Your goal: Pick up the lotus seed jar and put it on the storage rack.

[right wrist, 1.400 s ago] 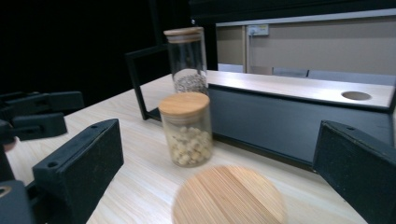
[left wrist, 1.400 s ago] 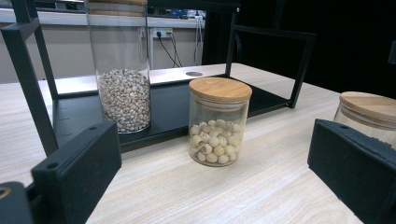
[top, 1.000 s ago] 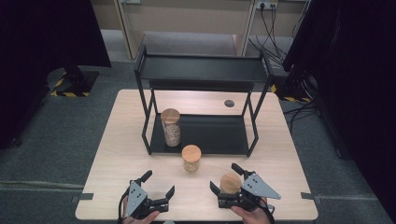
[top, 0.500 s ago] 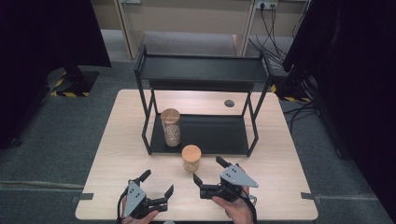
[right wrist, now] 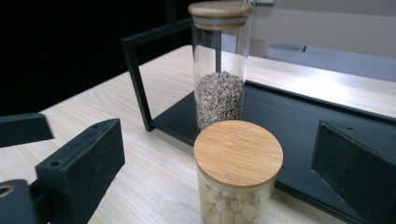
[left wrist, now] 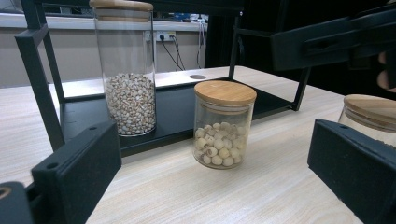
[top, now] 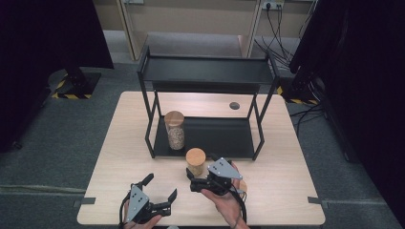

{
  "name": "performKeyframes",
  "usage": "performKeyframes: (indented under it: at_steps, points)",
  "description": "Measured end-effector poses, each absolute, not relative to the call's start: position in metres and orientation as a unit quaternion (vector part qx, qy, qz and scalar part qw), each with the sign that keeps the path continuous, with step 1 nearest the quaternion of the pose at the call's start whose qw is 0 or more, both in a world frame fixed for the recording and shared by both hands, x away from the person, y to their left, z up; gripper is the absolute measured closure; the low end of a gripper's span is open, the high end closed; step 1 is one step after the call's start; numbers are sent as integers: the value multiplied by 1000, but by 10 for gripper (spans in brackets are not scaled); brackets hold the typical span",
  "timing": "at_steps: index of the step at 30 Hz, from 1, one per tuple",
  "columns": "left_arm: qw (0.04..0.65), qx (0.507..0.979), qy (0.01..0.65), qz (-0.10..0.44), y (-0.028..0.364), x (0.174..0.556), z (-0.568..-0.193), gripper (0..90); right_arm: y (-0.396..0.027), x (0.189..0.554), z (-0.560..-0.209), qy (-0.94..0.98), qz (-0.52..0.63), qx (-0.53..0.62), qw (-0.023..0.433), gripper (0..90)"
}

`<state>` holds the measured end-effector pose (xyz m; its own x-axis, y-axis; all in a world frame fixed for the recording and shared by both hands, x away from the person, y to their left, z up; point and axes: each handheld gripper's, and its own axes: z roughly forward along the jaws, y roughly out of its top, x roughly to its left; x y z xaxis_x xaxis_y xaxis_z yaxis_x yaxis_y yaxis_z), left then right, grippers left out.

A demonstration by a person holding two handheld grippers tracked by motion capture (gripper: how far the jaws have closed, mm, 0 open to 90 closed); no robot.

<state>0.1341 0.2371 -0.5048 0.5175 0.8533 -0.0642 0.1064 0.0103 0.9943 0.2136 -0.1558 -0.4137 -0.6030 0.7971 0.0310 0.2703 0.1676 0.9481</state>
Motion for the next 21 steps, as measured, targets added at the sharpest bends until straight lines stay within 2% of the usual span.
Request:
performKeyframes:
  at_steps: [12, 21]
  points:
    - [600, 631, 379, 313, 238, 134, -505, 22, -126, 232, -413, 733, 489, 396, 259, 42]
    - [600, 632, 379, 311, 238, 135, -505, 23, -120, 246, -424, 733, 462, 423, 266, 64]
